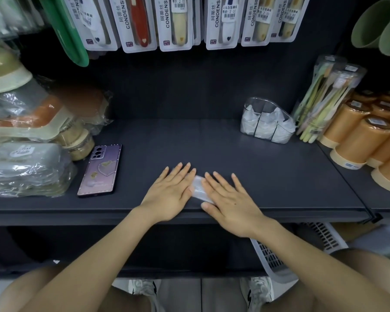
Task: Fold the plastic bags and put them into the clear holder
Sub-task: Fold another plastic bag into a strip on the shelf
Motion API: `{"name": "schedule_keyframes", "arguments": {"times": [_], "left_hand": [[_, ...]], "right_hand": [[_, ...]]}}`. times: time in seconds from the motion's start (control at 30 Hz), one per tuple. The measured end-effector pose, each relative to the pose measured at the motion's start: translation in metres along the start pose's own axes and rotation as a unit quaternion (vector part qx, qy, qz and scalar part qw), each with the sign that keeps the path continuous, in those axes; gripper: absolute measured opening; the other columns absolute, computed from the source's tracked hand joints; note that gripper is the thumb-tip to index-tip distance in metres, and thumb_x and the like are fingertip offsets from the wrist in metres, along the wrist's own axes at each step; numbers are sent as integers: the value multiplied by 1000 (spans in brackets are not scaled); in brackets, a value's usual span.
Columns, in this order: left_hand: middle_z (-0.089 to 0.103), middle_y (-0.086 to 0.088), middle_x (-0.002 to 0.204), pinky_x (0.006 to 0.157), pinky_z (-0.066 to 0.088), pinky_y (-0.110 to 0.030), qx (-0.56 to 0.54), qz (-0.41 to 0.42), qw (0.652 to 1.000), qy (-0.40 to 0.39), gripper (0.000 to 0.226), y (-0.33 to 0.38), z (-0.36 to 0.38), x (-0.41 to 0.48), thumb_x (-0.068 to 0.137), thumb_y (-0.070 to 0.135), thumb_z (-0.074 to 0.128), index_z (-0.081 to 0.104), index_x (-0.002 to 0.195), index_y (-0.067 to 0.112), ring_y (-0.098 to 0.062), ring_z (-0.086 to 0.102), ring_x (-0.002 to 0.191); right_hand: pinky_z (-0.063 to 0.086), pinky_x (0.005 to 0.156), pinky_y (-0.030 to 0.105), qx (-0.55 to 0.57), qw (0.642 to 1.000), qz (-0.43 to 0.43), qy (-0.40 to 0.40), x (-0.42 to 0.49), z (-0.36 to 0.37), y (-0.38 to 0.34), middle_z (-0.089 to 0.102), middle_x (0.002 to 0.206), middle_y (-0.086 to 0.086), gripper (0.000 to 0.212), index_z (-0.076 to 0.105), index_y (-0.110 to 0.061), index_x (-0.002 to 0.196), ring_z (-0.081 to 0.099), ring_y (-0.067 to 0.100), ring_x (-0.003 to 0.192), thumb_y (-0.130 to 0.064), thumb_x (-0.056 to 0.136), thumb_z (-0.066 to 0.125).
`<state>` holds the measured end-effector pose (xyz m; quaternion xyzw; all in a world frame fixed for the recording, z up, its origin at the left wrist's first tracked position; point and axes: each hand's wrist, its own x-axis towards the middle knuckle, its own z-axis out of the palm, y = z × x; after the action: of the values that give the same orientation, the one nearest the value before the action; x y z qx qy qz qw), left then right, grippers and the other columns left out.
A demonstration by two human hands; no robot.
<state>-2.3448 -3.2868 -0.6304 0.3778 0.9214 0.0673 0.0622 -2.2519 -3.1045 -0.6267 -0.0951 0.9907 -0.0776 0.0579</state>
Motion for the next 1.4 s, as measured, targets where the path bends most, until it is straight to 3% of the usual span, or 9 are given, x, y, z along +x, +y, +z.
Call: {"name": "schedule_keyframes", "arguments": {"times": [0.13, 0.23, 0.3, 0.37, 0.6, 0.83, 1.0, 1.17, 1.4], "left_hand": [[-13, 8, 160, 117, -15, -27, 9, -11, 1000, -12, 53, 2, -4, 0, 104, 40, 8, -6, 153, 25, -7, -17, 145], [-12, 6, 160, 118, -13, -30, 8, -24, 999, -19, 52, 4, -5, -1, 105, 38, 9, -6, 153, 24, -7, -17, 146], [-11, 5, 161, 119, -12, -34, 5, -51, 998, -21, 53, 10, -4, 0, 104, 38, 8, -5, 153, 24, -10, -16, 146], [-10, 4, 161, 119, -12, -36, 2, -94, 995, -18, 53, 21, -2, 0, 104, 38, 9, -4, 154, 23, -12, -15, 147], [-6, 1, 162, 118, -10, -37, -22, -149, 988, 16, 54, 36, 2, -4, 104, 38, 10, -5, 154, 21, -16, -12, 148], [31, -2, 155, 119, 13, -32, -284, -162, 930, 167, 53, 30, -30, -5, 100, 36, 45, 35, 148, 17, -18, 21, 146], [71, 4, 106, 96, 48, -31, -447, -49, 893, -1, 18, 27, -61, 7, 88, 13, 65, 70, 105, 15, -8, 64, 101], [67, 0, 77, 73, 49, -27, -515, -56, 855, -28, 12, 32, -68, 10, 84, -2, 62, 64, 80, 10, -11, 63, 76], [70, -8, 85, 74, 54, -32, -676, -117, 726, 35, 9, 48, -61, 3, 85, -5, 58, 62, 89, 3, -20, 67, 79]], "right_hand": [[-18, 116, 39, -1, 1000, 23, -13, -29, -4, 27, -19, 152, -18, 92, -14, -28, 148, -25, 0, 140, -72, 69, -32], [10, 120, 42, 77, 977, 138, 141, -41, -6, 31, 26, 153, -10, 86, 35, -22, 147, 23, 10, 144, -64, 87, -8], [47, 88, 43, 61, 920, 210, 326, -37, -4, 24, 71, 102, 4, 67, 73, -15, 97, 66, 26, 93, -54, 96, 18], [44, 66, 36, 8, 884, 260, 388, -27, -1, 13, 65, 72, 5, 46, 71, -15, 68, 60, 29, 65, -47, 89, 46], [34, 81, 34, 126, 880, 385, 247, 5, -7, -8, 64, 103, 0, 18, 74, -24, 91, 55, 25, 98, -33, 87, 59], [49, 70, 29, 400, 838, 244, 278, -7, -33, 7, 65, 72, -8, 14, 59, -20, 75, 65, 11, 74, -17, 87, 67], [49, 56, 21, 431, 870, 133, 200, -9, -69, 17, 69, 66, 3, 11, 57, -12, 81, 68, 12, 63, -9, 88, 65], [46, 53, 20, 451, 875, 90, 153, -3, -100, 24, 66, 72, 0, 8, 58, -11, 95, 58, 6, 60, -7, 90, 63], [52, 67, 28, 646, 736, 150, 139, -3, -91, 9, 73, 99, 4, 33, 58, -16, 119, 68, 15, 84, -27, 89, 65]]}}
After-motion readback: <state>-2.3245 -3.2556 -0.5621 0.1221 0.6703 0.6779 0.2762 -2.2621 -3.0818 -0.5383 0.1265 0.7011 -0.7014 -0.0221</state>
